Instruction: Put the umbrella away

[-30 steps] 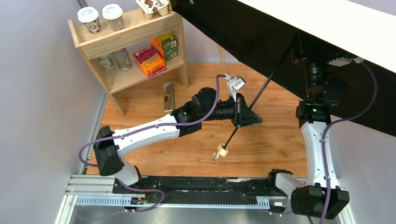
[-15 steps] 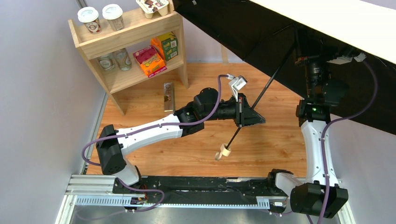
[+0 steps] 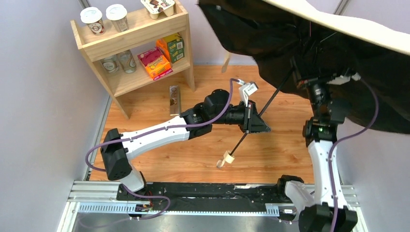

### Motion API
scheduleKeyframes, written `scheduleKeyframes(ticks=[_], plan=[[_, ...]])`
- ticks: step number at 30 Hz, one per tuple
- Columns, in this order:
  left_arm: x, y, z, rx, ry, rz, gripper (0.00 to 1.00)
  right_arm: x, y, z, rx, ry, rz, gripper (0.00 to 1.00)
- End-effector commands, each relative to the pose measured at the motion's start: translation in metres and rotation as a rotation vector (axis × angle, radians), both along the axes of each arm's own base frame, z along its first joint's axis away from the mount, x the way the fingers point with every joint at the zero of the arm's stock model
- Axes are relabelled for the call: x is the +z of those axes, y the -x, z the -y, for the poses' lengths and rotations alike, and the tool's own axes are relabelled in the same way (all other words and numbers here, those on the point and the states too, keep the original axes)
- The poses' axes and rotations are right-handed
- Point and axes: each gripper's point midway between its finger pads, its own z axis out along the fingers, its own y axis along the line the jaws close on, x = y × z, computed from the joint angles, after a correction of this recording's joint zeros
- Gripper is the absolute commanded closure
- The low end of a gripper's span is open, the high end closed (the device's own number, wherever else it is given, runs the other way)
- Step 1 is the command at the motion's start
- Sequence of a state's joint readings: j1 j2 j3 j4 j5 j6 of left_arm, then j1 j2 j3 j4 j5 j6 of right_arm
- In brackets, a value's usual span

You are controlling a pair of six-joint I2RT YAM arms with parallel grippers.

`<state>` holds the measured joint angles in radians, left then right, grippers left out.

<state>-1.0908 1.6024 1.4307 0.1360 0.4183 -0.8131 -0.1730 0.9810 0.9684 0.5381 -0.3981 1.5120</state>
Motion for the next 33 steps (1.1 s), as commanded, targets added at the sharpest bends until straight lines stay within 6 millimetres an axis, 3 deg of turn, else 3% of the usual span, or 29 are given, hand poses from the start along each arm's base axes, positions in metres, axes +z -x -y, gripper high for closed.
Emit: scheduleKeyframes(ticks=[1, 6, 7, 9, 10, 11, 16, 20, 22, 23, 24, 25, 26, 30, 32, 33], plan=[[0.066, -0.013, 0.002, 0.015, 0.150, 0.142, 1.00, -0.051, 0.040, -0.046, 0.135, 0.129, -0.066, 1.00], [0.042, -0.012, 0.009, -0.006, 0.110, 0.088, 0.97, -0.033, 0.033, -0.023, 0.008, 0.116, -0.059, 1.00], [0.040, -0.010, 0.008, -0.012, 0.105, 0.086, 0.93, -0.026, 0.031, -0.021, 0.002, 0.098, -0.051, 1.00], [0.027, -0.007, -0.001, -0.002, 0.087, 0.064, 0.71, -0.020, 0.024, -0.017, -0.013, 0.085, -0.061, 1.00], [0.009, -0.004, -0.003, -0.003, 0.066, 0.046, 0.68, -0.016, 0.021, -0.015, -0.016, 0.072, -0.062, 1.00], [-0.011, 0.000, -0.009, -0.004, 0.033, 0.025, 0.56, -0.015, 0.017, -0.013, -0.018, 0.060, -0.067, 1.00], [-0.056, 0.015, -0.028, 0.008, -0.028, -0.022, 0.47, -0.004, 0.005, -0.012, -0.009, 0.062, -0.046, 1.00], [-0.074, 0.030, -0.042, -0.014, -0.062, -0.036, 0.49, -0.002, -0.015, -0.015, 0.010, 0.111, -0.063, 1.00], [-0.076, 0.030, -0.049, 0.004, -0.076, -0.032, 0.62, -0.005, -0.024, -0.019, 0.027, 0.152, -0.076, 1.00], [-0.077, 0.030, -0.052, 0.015, -0.087, -0.021, 0.79, -0.007, -0.029, -0.019, 0.029, 0.172, -0.086, 1.00], [-0.078, 0.025, -0.053, 0.043, -0.097, -0.015, 0.87, -0.011, -0.034, -0.021, 0.035, 0.197, -0.105, 1.00], [-0.077, 0.022, -0.055, 0.057, -0.100, 0.002, 0.95, -0.015, -0.037, -0.022, 0.039, 0.225, -0.118, 1.00], [-0.075, 0.017, -0.055, 0.084, -0.101, 0.012, 0.96, -0.021, -0.040, -0.024, 0.047, 0.248, -0.136, 1.00], [-0.048, -0.012, -0.046, 0.169, -0.082, 0.093, 1.00, -0.062, -0.044, -0.040, 0.108, 0.333, -0.221, 1.00], [-0.040, -0.033, -0.044, 0.228, -0.092, 0.122, 1.00, -0.088, -0.032, -0.062, 0.166, 0.357, -0.250, 1.00], [-0.038, -0.042, -0.045, 0.252, -0.094, 0.132, 1.00, -0.108, -0.015, -0.085, 0.216, 0.377, -0.266, 1.00]])
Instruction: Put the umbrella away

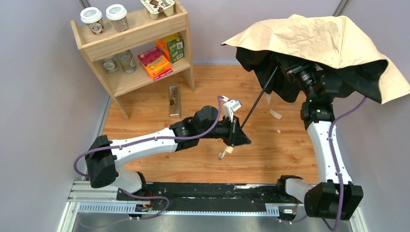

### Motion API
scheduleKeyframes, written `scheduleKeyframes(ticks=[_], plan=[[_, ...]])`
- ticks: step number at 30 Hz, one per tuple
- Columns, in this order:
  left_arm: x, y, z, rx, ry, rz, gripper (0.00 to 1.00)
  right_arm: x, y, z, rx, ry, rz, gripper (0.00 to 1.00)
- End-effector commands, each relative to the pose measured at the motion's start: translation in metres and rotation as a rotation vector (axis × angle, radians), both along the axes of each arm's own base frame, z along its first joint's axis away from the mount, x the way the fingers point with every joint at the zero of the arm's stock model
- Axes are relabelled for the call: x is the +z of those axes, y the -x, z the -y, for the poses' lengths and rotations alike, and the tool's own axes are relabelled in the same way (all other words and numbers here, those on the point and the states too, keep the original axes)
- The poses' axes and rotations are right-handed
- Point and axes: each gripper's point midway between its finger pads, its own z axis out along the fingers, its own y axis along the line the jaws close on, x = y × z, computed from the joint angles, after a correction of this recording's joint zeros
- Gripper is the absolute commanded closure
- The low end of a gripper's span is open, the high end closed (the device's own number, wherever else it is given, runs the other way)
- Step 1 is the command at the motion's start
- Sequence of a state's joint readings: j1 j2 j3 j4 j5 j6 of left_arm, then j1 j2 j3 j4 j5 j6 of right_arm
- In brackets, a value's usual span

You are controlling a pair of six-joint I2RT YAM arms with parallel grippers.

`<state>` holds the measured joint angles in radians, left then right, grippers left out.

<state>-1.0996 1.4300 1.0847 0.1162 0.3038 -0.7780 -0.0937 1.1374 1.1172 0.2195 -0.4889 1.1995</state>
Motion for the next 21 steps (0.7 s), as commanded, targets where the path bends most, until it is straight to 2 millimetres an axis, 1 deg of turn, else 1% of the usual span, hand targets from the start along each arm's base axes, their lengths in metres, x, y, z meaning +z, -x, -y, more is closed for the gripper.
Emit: scheduleKeyframes(ticks=[1, 2, 3, 5, 6, 8, 9, 12, 14, 15, 17, 19, 20, 21], plan=[[0.060, -0.057, 0.009, 0.146, 0.082, 0.202, 1.00, -0.060, 0.056, -0.075, 0.205, 0.113, -0.064, 1.00], [0.063, -0.063, 0.010, 0.156, 0.087, 0.210, 1.00, -0.080, 0.068, -0.092, 0.229, 0.135, -0.083, 1.00], [0.067, -0.065, 0.012, 0.155, 0.090, 0.223, 1.00, -0.096, 0.080, -0.107, 0.259, 0.149, -0.095, 1.00], [0.069, -0.065, 0.012, 0.149, 0.086, 0.235, 1.00, -0.112, 0.092, -0.118, 0.292, 0.140, -0.101, 1.00], [0.066, -0.065, 0.012, 0.148, 0.080, 0.233, 1.00, -0.112, 0.091, -0.115, 0.274, 0.143, -0.088, 1.00], [0.057, -0.063, 0.010, 0.143, 0.068, 0.217, 1.00, -0.111, 0.083, -0.103, 0.218, 0.186, -0.090, 1.00], [0.049, -0.061, 0.008, 0.144, 0.058, 0.199, 1.00, -0.105, 0.081, -0.102, 0.223, 0.199, -0.076, 1.00], [0.036, -0.058, 0.005, 0.145, 0.052, 0.178, 1.00, -0.090, 0.083, -0.108, 0.270, 0.233, -0.003, 1.00], [0.029, -0.058, 0.003, 0.150, 0.043, 0.174, 1.00, -0.091, 0.086, -0.109, 0.279, 0.261, 0.021, 1.00], [0.025, -0.058, 0.001, 0.151, 0.033, 0.180, 1.00, -0.094, 0.086, -0.108, 0.278, 0.269, 0.013, 1.00], [0.022, -0.061, -0.001, 0.166, 0.025, 0.191, 1.00, -0.098, 0.091, -0.112, 0.311, 0.262, 0.006, 1.00], [0.025, -0.066, -0.002, 0.180, 0.017, 0.219, 1.00, -0.111, 0.100, -0.123, 0.350, 0.269, -0.015, 1.00], [0.030, -0.068, -0.002, 0.176, 0.018, 0.242, 1.00, -0.122, 0.103, -0.126, 0.354, 0.282, -0.038, 1.00], [0.032, -0.071, -0.004, 0.181, 0.013, 0.252, 1.00, -0.129, 0.107, -0.130, 0.357, 0.282, -0.048, 1.00]])
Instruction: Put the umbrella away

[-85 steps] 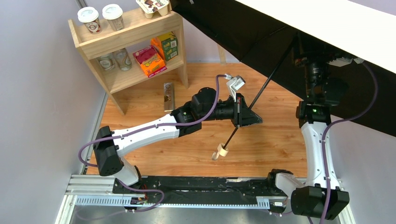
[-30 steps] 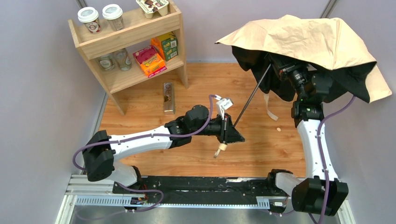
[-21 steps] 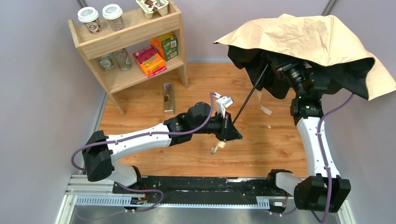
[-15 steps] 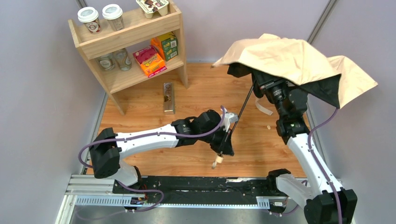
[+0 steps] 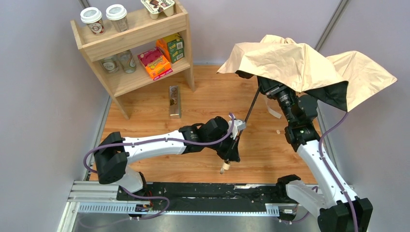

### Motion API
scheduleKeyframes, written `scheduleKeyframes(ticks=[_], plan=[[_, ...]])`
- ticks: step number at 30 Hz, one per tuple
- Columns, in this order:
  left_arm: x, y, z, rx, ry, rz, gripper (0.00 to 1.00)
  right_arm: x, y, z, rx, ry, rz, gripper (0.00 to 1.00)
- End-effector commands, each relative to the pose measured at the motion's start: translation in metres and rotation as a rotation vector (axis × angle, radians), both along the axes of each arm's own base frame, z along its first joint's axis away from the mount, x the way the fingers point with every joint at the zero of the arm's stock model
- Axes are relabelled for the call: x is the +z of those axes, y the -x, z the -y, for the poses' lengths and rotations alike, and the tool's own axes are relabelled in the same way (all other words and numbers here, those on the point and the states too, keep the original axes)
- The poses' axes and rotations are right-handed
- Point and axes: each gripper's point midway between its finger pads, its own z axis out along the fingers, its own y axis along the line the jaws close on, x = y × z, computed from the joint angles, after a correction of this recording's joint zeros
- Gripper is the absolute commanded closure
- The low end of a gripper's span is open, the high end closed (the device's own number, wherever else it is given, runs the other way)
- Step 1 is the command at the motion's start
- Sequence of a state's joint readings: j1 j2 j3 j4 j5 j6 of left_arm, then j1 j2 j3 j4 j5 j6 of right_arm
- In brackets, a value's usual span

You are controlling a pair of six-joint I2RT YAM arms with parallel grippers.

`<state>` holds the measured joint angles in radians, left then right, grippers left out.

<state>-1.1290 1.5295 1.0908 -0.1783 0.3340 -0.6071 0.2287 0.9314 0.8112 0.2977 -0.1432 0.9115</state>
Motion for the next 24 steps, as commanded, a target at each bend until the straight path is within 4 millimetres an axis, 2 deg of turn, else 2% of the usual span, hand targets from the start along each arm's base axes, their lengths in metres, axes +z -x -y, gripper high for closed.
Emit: scheduleKeyframes(ticks=[1, 5, 7, 10, 14, 19, 21, 22, 23, 24], plan=[[0.138, -0.098, 0.017, 0.257, 0.383, 0.324, 1.00, -0.076, 0.072, -0.078, 0.425, 0.103, -0.177, 1.00], [0.149, -0.116, 0.002, 0.316, 0.373, 0.390, 1.00, -0.104, 0.094, -0.099, 0.478, 0.089, -0.220, 1.00], [0.152, -0.122, -0.004, 0.326, 0.367, 0.401, 1.00, -0.113, 0.098, -0.100, 0.479, 0.108, -0.237, 1.00], [0.155, -0.114, -0.004, 0.285, 0.385, 0.391, 1.00, -0.109, 0.092, -0.092, 0.428, 0.191, -0.217, 1.00], [0.151, -0.101, -0.007, 0.250, 0.405, 0.349, 1.00, -0.089, 0.084, -0.084, 0.404, 0.235, -0.148, 1.00], [0.140, -0.095, -0.017, 0.265, 0.387, 0.328, 0.99, -0.089, 0.079, -0.088, 0.421, 0.218, -0.122, 1.00], [0.133, -0.093, -0.022, 0.271, 0.374, 0.316, 0.84, -0.085, 0.076, -0.086, 0.402, 0.204, -0.113, 1.00], [0.129, -0.089, -0.025, 0.273, 0.378, 0.302, 0.70, -0.080, 0.075, -0.085, 0.397, 0.193, -0.101, 1.00], [0.131, -0.086, -0.027, 0.266, 0.387, 0.300, 0.61, -0.073, 0.074, -0.084, 0.393, 0.183, -0.082, 1.00], [0.119, -0.084, -0.029, 0.267, 0.370, 0.283, 0.58, -0.065, 0.074, -0.084, 0.388, 0.178, -0.063, 1.00]])
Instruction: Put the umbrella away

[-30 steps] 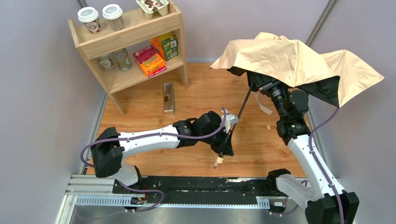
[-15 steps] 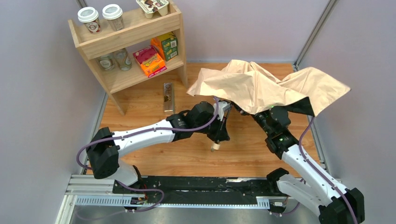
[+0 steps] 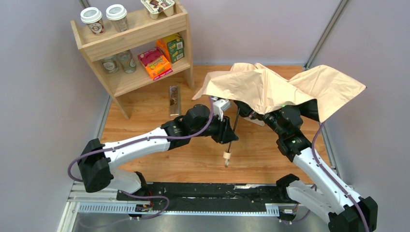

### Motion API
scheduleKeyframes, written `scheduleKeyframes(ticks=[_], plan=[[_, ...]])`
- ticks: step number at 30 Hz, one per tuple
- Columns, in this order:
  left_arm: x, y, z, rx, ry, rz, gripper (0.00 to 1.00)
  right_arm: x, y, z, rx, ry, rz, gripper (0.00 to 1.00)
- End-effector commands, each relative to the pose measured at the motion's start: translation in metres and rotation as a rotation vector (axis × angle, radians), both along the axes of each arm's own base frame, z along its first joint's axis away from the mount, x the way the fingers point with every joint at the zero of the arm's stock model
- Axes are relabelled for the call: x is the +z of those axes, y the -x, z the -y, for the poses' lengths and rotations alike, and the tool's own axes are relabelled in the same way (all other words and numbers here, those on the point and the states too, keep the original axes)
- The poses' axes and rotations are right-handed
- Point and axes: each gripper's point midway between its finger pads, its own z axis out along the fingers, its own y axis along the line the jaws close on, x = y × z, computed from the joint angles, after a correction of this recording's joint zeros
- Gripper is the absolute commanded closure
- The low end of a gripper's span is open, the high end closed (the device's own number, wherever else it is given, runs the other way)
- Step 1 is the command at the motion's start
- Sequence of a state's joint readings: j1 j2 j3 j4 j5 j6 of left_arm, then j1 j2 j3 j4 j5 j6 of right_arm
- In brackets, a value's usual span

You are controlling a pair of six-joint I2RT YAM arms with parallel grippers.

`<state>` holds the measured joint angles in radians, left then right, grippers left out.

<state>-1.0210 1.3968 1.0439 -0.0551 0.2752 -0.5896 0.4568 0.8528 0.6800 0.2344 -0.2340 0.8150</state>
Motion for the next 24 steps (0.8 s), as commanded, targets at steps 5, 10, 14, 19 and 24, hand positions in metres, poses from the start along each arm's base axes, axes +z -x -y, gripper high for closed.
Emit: scheduleKeyframes(ticks=[5, 10, 14, 19, 24], plan=[[0.041, -0.018, -0.017, 0.096, 0.180, 0.084, 0.52, 0.016, 0.008, -0.008, 0.072, 0.041, 0.063, 1.00], [0.019, -0.007, -0.016, 0.067, 0.179, 0.021, 0.50, 0.031, 0.002, -0.005, 0.056, 0.034, 0.098, 1.00], [0.028, 0.014, -0.003, -0.030, 0.233, 0.014, 0.42, 0.033, -0.007, -0.003, 0.030, 0.047, 0.121, 1.00], [0.045, 0.020, 0.004, -0.059, 0.292, 0.033, 0.39, 0.033, -0.010, -0.003, 0.032, 0.033, 0.180, 1.00], [0.023, 0.010, 0.012, -0.025, 0.195, -0.018, 0.42, 0.043, -0.004, 0.002, 0.012, -0.002, 0.219, 1.00]])
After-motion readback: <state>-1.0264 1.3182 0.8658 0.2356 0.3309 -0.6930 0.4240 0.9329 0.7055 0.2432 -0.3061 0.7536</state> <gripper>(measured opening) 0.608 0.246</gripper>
